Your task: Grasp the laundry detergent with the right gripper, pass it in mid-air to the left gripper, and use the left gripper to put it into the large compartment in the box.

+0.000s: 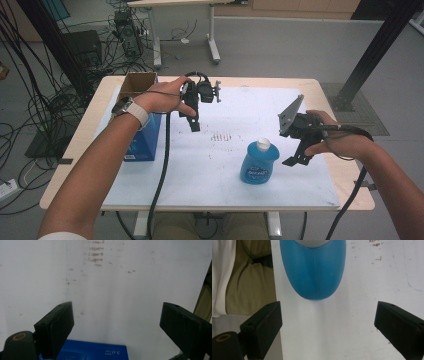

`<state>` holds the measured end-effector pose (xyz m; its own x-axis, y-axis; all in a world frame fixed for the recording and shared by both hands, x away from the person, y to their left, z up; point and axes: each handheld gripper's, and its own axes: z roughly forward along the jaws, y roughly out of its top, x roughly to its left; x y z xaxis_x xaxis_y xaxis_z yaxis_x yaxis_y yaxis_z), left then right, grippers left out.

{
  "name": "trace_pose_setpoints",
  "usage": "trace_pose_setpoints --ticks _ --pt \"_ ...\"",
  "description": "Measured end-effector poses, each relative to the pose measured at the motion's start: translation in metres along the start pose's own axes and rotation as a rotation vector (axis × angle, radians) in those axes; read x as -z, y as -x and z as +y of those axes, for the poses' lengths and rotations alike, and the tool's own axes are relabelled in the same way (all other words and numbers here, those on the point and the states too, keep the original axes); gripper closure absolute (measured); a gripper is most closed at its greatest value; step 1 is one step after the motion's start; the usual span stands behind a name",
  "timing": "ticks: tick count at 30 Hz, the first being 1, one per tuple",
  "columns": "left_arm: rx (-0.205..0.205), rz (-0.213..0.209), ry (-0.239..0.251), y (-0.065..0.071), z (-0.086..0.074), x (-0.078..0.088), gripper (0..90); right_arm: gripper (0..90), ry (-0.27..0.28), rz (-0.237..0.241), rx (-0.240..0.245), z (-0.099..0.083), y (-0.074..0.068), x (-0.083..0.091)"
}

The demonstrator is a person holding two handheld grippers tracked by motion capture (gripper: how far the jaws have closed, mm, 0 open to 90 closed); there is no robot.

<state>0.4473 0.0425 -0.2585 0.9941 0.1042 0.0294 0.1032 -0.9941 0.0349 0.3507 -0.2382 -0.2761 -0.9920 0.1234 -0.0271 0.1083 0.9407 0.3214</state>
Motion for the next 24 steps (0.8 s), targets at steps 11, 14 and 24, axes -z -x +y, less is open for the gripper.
trace_pose_setpoints --ticks 11,14,24 --pt "0.005 -0.001 -0.003 0.0007 0.0002 0.0019 11.8 7.8 0.003 -0.004 -0.010 -0.0020 -0.0014 0.0030" --pt "0.008 0.001 0.000 0.0012 0.0003 0.0019 11.3 8.0 0.009 0.007 -0.013 -0.0024 -0.0029 0.0034" --pt "0.018 0.008 0.004 0.0019 -0.0011 0.0032 8.4 5.8 0.025 -0.005 -0.009 -0.0046 -0.0019 0.0032"
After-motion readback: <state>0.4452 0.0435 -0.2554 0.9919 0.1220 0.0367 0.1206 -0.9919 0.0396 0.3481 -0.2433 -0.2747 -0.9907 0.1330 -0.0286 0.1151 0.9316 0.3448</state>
